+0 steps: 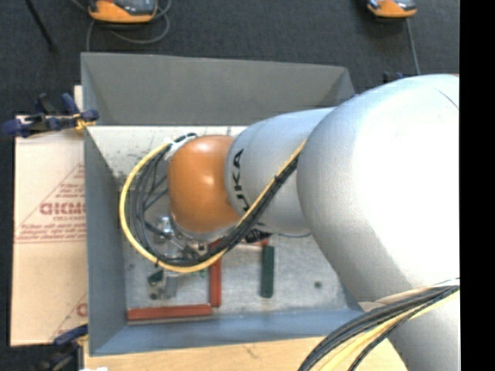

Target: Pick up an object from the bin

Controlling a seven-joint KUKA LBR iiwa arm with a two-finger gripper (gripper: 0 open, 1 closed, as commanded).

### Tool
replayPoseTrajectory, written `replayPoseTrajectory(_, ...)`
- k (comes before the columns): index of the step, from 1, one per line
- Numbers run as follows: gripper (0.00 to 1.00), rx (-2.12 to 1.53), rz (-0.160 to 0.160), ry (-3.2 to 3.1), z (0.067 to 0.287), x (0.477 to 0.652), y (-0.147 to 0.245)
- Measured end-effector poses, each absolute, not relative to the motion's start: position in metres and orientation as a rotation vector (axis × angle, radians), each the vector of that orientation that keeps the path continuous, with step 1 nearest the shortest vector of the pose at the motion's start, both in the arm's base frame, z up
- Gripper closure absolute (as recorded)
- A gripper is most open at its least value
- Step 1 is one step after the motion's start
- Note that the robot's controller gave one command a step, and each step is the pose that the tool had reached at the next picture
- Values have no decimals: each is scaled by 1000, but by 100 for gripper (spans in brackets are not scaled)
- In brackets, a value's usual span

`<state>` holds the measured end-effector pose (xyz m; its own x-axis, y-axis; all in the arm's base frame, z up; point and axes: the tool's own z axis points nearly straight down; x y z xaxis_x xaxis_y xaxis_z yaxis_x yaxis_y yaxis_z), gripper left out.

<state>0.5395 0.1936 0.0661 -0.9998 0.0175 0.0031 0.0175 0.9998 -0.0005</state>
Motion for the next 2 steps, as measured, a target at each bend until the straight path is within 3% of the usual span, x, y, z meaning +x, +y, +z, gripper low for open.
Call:
replayPoseTrajectory(1, 100, -33, -5, -3144, 71, 541, 195)
replayPoseTrajectory(2, 100, -56, -9, -3153, 196, 563, 206)
